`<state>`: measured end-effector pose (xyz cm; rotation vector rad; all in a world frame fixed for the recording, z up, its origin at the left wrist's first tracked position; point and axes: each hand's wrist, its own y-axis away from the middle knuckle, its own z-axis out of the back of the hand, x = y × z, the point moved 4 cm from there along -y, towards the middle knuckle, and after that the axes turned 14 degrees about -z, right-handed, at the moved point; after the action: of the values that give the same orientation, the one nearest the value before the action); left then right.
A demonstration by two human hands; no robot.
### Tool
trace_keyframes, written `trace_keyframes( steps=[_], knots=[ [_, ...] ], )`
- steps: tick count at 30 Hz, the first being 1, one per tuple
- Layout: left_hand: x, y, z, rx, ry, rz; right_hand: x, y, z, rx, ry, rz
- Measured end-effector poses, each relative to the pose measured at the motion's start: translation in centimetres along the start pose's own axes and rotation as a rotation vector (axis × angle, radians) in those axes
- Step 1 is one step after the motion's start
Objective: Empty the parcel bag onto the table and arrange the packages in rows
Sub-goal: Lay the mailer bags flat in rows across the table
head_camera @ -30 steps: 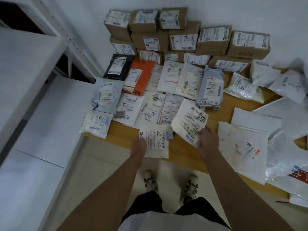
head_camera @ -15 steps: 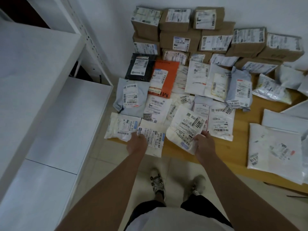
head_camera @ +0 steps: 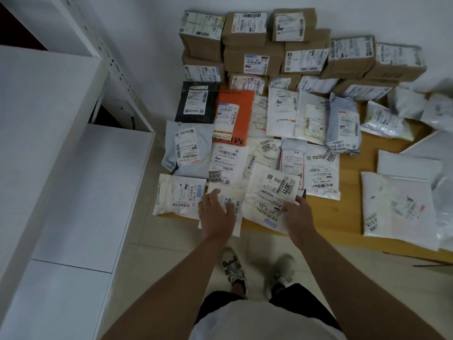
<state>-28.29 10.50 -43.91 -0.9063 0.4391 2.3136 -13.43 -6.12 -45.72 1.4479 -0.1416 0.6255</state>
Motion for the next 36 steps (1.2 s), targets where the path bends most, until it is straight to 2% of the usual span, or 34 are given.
trace_keyframes(
  steps=[1,3,5,8,11,17,20,23,25,27,29,32,36],
  knots=[
    [-0.7,-0.1,-0.4,0.033,0.124,0.006,-0.1,0.3,0.1,-0.003,0.03,0.018],
    [-2.2,-0.4,-1.6,0.198,0.336,0.064,-0.3,0.8,0.5,0.012,0.131,0.082],
    [-3.5,-0.7,-2.9,0.322,0.431,0.087,-0.2,1.2,0.9,-0.002,0.296,0.166],
    [-4.0,-0.7,-3.3,0.268,0.471,0.162,0.9,1.3,1.6,-0.12,0.745,0.355],
    [-3.5,-0.2,-3.2,0.274,0.321,0.106,2.1,0.8,1.6,-0.252,1.185,0.535],
    [-1.0,0.9,-1.0,0.137,-0.168,0.011,4.4,0.3,-2.0,-0.332,1.504,0.845],
    [0.4,1.3,-0.4,0.176,-0.271,0.013,4.2,-0.5,-3.2,-0.402,1.54,0.896],
    [1.0,1.5,-0.6,0.246,-0.335,-0.032,3.5,0.0,-2.9,-0.501,1.412,0.974],
    [1.0,1.8,-1.0,0.271,-0.358,-0.075,1.9,0.1,-2.1,-0.431,1.389,1.02],
    [0.7,2.1,-1.5,0.307,-0.391,-0.135,-0.6,-0.5,-1.3,-0.28,1.51,1.036],
    [0.5,2.4,-2.1,0.373,-0.424,-0.173,-2.6,-1.1,-0.5,-0.201,1.628,0.994],
    [0.6,2.2,-2.6,0.425,-0.416,-0.124,-3.6,-1.3,-0.2,-0.204,1.634,0.872],
    [0.5,2.0,-2.8,0.426,-0.422,-0.097,-4.6,-1.0,-0.8,-0.197,1.535,0.805]
  ],
)
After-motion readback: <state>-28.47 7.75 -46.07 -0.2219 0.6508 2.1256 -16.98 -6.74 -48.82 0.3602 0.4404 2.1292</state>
